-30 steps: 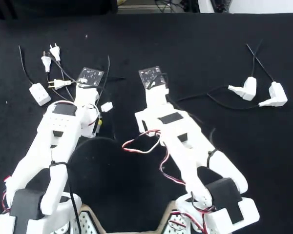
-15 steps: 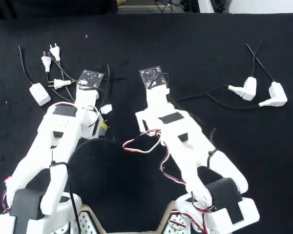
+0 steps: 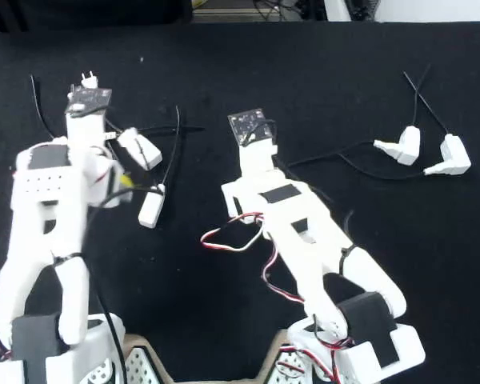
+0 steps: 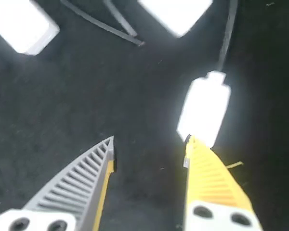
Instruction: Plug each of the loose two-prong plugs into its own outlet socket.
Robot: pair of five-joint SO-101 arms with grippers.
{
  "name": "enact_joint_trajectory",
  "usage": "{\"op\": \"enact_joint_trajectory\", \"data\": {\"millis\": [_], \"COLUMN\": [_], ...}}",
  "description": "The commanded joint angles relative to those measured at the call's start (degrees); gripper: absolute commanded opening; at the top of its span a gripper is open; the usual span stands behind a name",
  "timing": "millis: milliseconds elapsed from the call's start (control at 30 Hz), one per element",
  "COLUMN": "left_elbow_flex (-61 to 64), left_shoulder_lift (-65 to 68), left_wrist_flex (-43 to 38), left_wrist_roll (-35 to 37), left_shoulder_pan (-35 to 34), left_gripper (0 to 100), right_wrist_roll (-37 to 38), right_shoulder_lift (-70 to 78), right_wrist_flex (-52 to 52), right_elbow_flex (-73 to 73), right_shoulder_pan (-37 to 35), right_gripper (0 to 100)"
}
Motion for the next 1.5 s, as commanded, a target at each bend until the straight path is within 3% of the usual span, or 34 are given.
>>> {"op": "enact_joint_trajectory", "data": {"millis": [0,200,400,567,767,1133,1467], "left_elbow_flex": [4.53,14.29,16.31,16.31,13.93,0.40,1.89], "left_shoulder_lift": [-0.26,-0.35,-0.79,-0.79,-0.97,-0.44,-0.26], "left_wrist_flex": [0.35,-7.74,-12.48,-14.86,-13.98,0.26,-8.26], "left_wrist_roll": [-7.47,-8.18,1.76,3.25,3.25,2.81,2.81], "left_shoulder_pan": [-2.24,5.67,20.97,26.33,26.15,25.36,7.69], "left_gripper": [24,24,24,24,24,23,23], "right_wrist_roll": [0.00,0.00,0.00,0.00,0.00,0.00,0.00], "right_shoulder_lift": [-3.03,-2.95,-2.86,-2.86,-2.86,-2.86,-2.86], "right_wrist_flex": [-1.41,-1.41,-1.41,-1.41,-1.41,-1.41,-1.41], "right_elbow_flex": [-0.66,-0.66,-0.40,-0.31,-0.48,-0.57,-0.57], "right_shoulder_pan": [0.44,0.44,0.44,0.62,0.62,0.53,0.44], "right_gripper": [1.1,1.1,1.1,1.1,1.1,1.1,1.1]}}
